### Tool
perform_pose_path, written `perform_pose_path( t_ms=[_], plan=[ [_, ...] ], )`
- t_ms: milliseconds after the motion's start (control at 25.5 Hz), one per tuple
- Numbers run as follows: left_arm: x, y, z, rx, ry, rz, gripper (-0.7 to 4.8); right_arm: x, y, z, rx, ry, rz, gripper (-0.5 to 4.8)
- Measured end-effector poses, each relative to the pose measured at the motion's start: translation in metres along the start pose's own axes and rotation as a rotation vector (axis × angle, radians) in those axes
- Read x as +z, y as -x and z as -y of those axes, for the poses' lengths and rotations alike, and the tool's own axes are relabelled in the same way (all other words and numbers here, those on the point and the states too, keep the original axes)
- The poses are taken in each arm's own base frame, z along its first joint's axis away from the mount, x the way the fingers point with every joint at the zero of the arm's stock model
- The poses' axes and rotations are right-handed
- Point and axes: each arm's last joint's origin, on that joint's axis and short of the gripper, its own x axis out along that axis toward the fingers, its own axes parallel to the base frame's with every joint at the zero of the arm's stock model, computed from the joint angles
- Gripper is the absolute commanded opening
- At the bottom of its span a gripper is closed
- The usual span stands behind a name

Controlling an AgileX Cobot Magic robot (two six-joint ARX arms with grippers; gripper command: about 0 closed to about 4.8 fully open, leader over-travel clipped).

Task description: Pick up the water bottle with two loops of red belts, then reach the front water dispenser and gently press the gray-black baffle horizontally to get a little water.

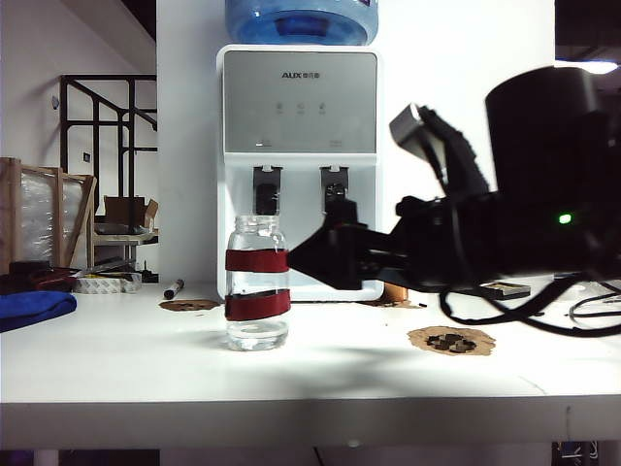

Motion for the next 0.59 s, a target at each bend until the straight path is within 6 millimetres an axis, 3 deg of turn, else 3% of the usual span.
perform_pose_path(
  t_ms=[314, 588],
  plan=[
    [0.0, 0.0, 0.0, 0.0, 0.0, -0.001, -0.04, -0.003, -0.032, 0.007, 0.053, -0.027, 0.031, 4.79],
    [0.0, 0.0, 0.0, -0.001, 0.0, -0.001, -0.04, -0.002, -0.048, 0.007, 0.085, -0.023, 0.047, 4.79]
  ],
)
